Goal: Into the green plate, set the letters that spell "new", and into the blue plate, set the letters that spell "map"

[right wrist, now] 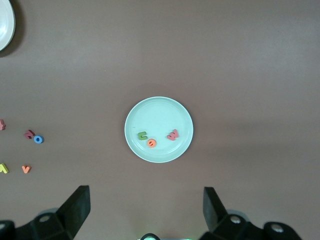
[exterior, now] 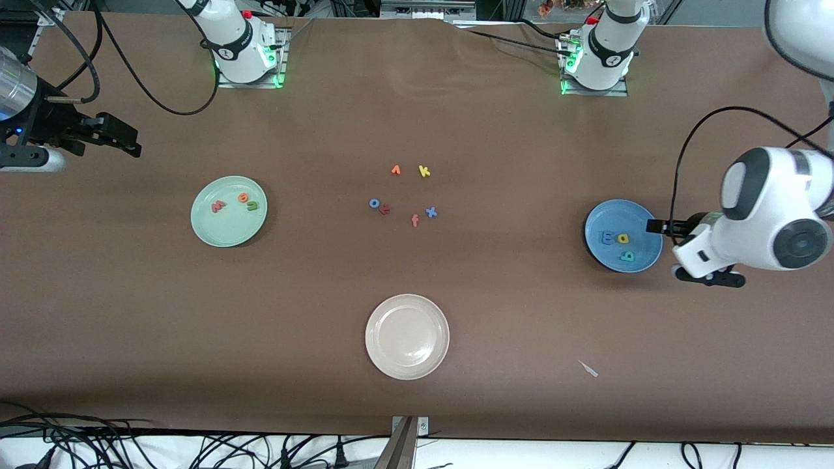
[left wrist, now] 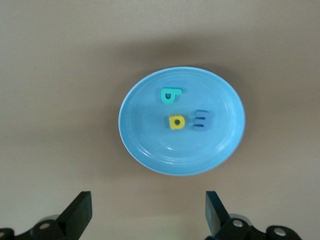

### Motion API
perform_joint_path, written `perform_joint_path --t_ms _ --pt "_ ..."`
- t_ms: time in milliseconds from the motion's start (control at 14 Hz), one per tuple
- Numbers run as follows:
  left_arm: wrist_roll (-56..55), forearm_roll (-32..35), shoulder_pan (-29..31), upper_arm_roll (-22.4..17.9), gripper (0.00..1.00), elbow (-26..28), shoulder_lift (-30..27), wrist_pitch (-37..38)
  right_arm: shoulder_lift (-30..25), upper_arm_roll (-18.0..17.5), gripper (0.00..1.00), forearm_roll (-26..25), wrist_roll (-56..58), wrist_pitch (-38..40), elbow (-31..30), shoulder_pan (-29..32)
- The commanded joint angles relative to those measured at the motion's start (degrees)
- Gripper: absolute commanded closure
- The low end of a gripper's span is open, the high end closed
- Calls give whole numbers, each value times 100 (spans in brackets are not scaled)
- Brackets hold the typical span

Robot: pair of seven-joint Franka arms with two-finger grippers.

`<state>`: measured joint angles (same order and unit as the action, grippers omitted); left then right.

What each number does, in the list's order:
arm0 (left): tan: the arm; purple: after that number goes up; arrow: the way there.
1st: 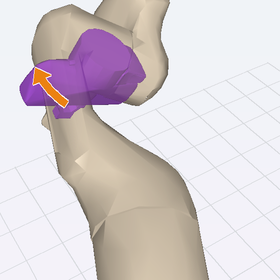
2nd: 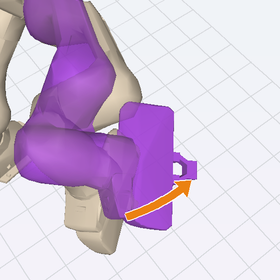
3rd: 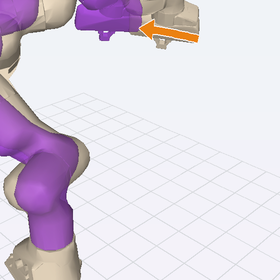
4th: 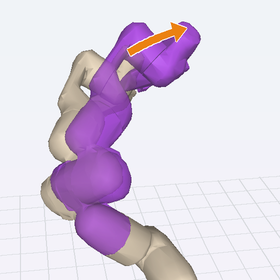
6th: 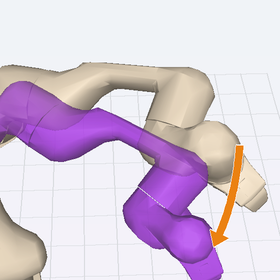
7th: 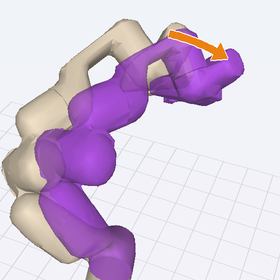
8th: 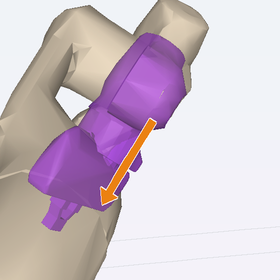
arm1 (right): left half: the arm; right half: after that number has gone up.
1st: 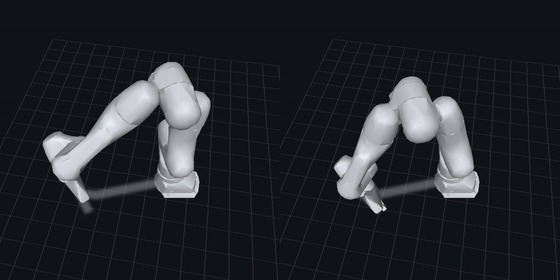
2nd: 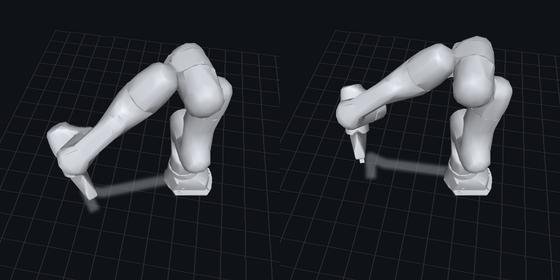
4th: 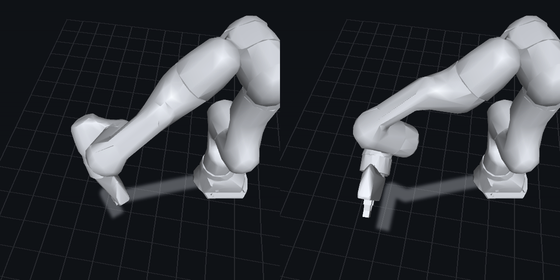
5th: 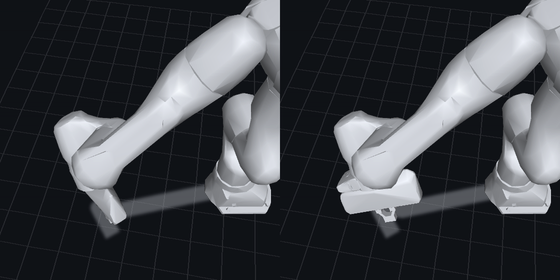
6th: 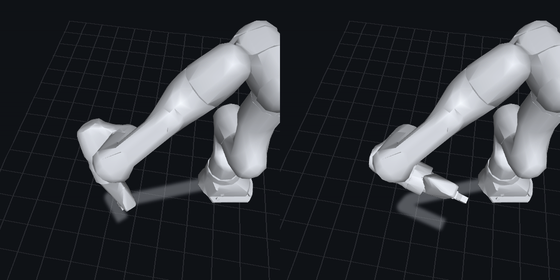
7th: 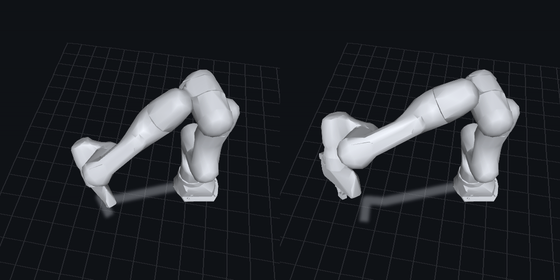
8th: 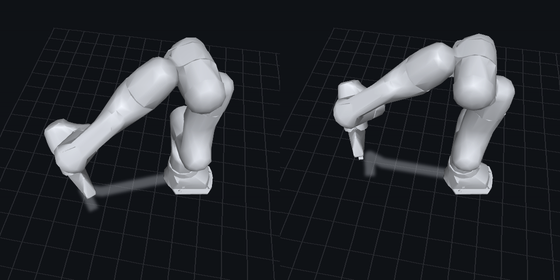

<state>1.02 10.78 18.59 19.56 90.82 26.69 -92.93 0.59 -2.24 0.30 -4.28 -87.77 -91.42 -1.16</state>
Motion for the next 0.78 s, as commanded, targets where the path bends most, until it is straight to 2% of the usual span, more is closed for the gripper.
perform_joint_path --t_ms 0,143,285,428,570,713 --pt "65 -260 66 5 0 -214 -224 232 64 -4 0 102 -47 138 177 -7" --pt "47 -357 -188 -371 0 -127 -619 118 55 -4 0 102 -90 147 177 -16" --pt "39 -348 -347 -557 0 5 -1040 56 64 -4 0 93 -82 138 177 -25" --pt "30 -383 -749 -969 0 172 -1296 -136 64 -4 0 102 -91 147 177 -25" --pt "65 -1065 -778 -1190 0 286 -1665 -146 64 -4 0 102 -91 138 177 -25" --pt "91 -1192 -804 -1244 0 392 -1947 -155 55 -4 0 102 -99 147 177 -25"
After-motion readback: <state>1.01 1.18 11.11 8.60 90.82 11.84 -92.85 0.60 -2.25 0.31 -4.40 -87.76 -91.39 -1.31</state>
